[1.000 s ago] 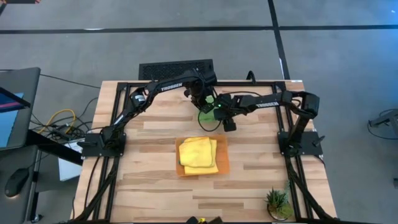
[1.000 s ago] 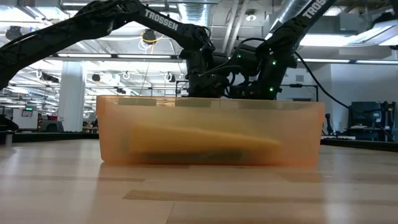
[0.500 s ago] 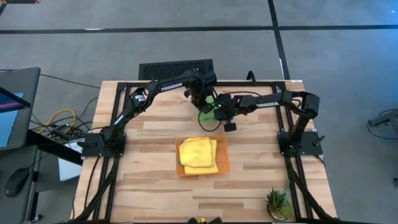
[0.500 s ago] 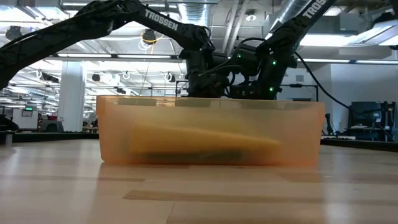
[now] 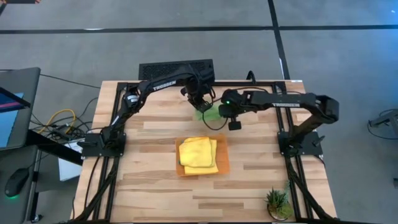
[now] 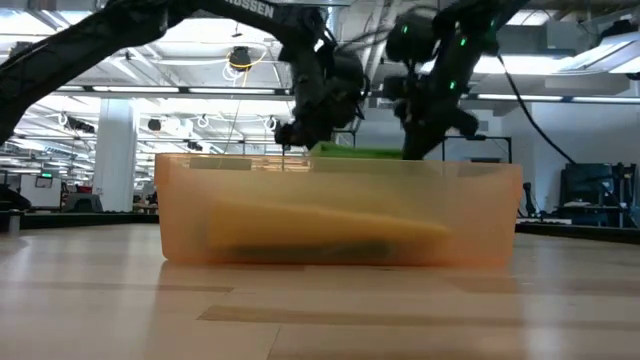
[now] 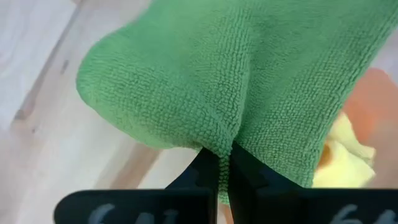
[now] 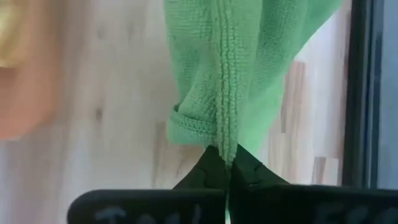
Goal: Fold microfiber towels
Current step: Put the green towel into the bin
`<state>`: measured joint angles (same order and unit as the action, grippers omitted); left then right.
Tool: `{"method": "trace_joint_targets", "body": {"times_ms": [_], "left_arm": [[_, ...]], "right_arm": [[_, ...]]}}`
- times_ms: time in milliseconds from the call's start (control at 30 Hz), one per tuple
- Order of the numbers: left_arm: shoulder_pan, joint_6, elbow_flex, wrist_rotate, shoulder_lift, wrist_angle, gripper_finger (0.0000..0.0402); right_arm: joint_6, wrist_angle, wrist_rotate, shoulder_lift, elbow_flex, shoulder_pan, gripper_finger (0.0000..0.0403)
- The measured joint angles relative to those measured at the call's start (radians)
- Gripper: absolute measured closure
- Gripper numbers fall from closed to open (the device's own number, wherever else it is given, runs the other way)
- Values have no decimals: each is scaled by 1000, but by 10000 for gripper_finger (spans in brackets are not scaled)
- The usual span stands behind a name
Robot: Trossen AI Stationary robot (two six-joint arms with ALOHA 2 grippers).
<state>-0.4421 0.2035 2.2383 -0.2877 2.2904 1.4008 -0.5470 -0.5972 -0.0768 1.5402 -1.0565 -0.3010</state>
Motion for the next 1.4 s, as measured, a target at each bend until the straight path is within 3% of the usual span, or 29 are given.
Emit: {"method": "trace_joint_targets", "body": {"times_ms": [433,700,1067,1200,1400], "left_arm": [[157,73,0,22,-95,111,401],[287,87,0,69,-99,171,396],[460,150,-1,81,-99,173,399],[498,183,-9,138,-99,170,399],[506,227,-89,141,-96,178,395]], "right_arm": [[10,-153,0,-66,-122,180,397],[170,-166,0,-63,-137,310,397],[359,-116,8,-22,-137,514,397],[364,-92,1,20,-137,545,397],[366,-95,-6,92,-144,560,381]]}}
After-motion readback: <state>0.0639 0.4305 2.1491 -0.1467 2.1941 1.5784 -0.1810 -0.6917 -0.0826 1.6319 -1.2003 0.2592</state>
